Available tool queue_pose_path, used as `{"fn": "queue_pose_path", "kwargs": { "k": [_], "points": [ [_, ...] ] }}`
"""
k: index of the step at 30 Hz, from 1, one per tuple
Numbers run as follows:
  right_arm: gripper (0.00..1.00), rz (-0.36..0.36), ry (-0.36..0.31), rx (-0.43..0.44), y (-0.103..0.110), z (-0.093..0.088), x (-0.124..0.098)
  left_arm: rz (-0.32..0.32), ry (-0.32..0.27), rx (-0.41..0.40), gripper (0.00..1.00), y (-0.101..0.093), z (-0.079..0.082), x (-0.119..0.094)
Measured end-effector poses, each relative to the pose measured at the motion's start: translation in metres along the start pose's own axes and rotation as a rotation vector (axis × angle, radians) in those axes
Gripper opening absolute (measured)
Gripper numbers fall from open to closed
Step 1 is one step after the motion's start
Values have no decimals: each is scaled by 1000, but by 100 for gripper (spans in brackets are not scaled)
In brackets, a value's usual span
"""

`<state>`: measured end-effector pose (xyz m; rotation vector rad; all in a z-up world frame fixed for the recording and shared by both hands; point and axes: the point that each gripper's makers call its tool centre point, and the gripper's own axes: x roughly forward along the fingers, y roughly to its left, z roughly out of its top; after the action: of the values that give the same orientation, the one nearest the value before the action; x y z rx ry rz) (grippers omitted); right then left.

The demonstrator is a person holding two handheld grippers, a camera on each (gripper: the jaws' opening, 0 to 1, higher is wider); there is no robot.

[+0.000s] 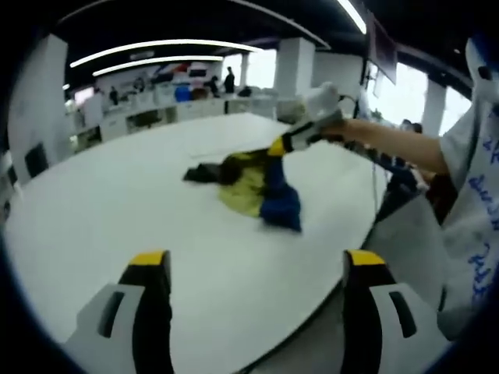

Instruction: Fold the garment on the visible template until the final outline fits inside the template.

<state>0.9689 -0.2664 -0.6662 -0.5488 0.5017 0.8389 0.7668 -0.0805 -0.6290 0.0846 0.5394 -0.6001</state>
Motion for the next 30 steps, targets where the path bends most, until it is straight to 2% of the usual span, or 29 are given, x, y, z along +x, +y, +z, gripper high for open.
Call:
{"fn": "queue_pose_path", "kwargs": {
  "k": [3, 6, 8, 12, 18, 24, 27, 30],
  "points": [
    [2, 0, -3, 6, 1, 1, -2, -3, -26, 8, 87, 6, 6, 8],
    [2, -3, 0, 9, 2, 1, -4, -29, -51, -22, 85, 11, 10, 18],
    [2, -5, 0, 11, 2, 1, -4, -29, -49, -29, 82, 14, 11, 23],
    [2, -3, -5, 16, 4, 3, -7, -22, -63, 8, 85, 21, 17, 35],
    [2, -8, -5, 14, 3, 4, -11, -34, -67, 63, 82, 27, 23, 53],
    [2, -11, -8, 16, 2, 5, -13, -33, -91, 66, 77, 37, 31, 69],
    [2, -14, -11, 9, 1, 6, -14, -68, -106, 63, 75, 36, 34, 78],
    [2, -16, -4, 3, -1, 4, -16, -95, -91, 94, 72, 33, 34, 86]
  ]
}}
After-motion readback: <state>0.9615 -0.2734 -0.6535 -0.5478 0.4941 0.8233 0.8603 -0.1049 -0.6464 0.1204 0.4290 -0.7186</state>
